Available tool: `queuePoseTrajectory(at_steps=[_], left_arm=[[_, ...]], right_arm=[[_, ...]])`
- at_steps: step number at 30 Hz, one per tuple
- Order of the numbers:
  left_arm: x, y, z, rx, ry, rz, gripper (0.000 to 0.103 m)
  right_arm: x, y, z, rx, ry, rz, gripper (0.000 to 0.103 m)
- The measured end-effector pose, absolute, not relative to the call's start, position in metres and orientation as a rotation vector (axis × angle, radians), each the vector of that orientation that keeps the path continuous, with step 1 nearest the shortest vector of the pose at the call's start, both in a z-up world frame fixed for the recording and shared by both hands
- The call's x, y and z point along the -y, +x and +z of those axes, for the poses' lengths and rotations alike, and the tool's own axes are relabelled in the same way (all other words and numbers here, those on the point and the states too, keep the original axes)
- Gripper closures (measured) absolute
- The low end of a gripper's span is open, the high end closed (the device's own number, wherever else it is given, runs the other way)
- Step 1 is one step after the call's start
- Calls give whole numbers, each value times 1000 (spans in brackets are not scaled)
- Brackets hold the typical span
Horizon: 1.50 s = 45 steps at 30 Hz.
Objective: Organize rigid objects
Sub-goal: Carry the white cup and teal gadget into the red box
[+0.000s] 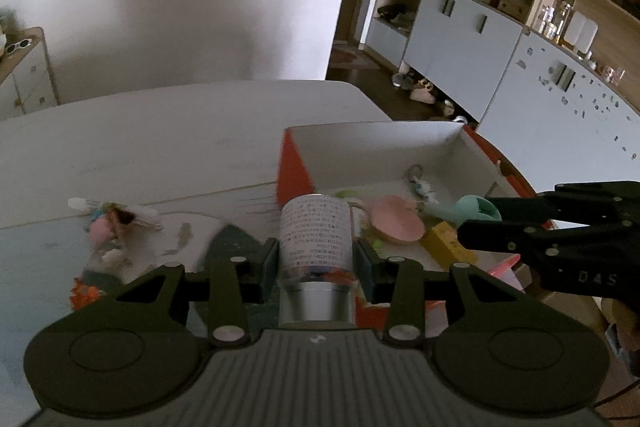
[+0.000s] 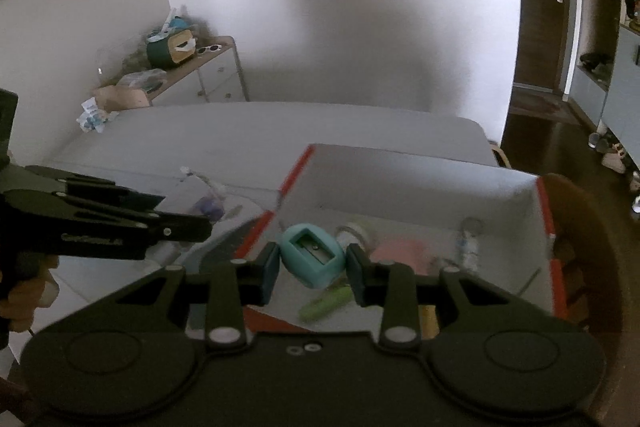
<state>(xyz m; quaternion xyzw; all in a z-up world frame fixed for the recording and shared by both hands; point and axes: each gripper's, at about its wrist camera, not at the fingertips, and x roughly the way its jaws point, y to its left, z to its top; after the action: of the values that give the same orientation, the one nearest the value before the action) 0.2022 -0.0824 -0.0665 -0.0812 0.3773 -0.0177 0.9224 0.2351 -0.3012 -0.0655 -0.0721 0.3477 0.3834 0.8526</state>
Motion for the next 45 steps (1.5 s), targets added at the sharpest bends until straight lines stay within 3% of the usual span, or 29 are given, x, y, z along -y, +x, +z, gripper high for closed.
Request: queuePoseTrajectory(at_steps=[25,45], left_arm=[[195,294,-108,-893,-51,-80,63],[202,391,-154,-1027,29,1,63]], right_arm=[[355,296,-113,-811,-268,766,68],[337,322,-145,-914,-340,766,68]])
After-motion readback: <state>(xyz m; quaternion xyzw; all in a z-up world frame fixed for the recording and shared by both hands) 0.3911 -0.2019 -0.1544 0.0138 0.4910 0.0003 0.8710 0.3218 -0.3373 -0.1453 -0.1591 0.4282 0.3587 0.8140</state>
